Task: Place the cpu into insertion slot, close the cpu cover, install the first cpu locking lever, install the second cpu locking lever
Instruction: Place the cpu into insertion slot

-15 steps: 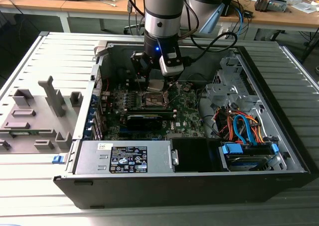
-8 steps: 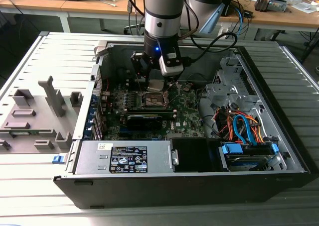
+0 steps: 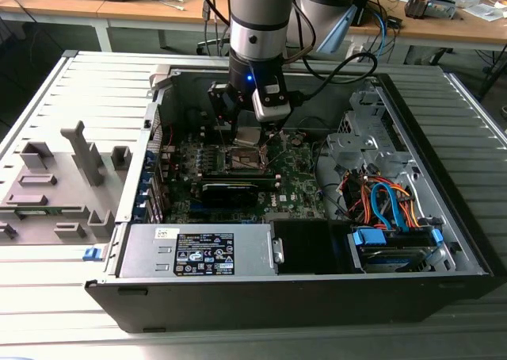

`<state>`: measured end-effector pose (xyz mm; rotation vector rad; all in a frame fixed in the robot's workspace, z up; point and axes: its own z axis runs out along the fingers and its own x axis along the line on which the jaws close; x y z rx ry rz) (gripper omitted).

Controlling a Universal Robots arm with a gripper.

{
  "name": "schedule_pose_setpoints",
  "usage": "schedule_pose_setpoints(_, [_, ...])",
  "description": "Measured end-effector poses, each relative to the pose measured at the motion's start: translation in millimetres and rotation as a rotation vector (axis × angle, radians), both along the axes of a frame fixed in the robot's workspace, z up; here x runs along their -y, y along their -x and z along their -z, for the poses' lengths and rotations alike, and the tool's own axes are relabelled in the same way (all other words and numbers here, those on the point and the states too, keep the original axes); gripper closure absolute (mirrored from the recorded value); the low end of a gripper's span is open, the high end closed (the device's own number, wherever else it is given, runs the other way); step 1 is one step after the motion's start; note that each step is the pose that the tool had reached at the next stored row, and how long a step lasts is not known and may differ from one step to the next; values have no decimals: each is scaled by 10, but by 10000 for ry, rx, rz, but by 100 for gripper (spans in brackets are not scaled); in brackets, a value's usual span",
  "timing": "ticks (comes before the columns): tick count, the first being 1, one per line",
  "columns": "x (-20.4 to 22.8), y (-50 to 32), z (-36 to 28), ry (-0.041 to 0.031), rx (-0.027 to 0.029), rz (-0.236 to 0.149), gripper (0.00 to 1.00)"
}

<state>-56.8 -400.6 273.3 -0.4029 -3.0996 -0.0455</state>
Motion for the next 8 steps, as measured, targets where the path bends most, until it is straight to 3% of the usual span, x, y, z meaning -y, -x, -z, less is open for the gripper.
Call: schedule_pose_setpoints(8, [0,0,3,1,0,123,46])
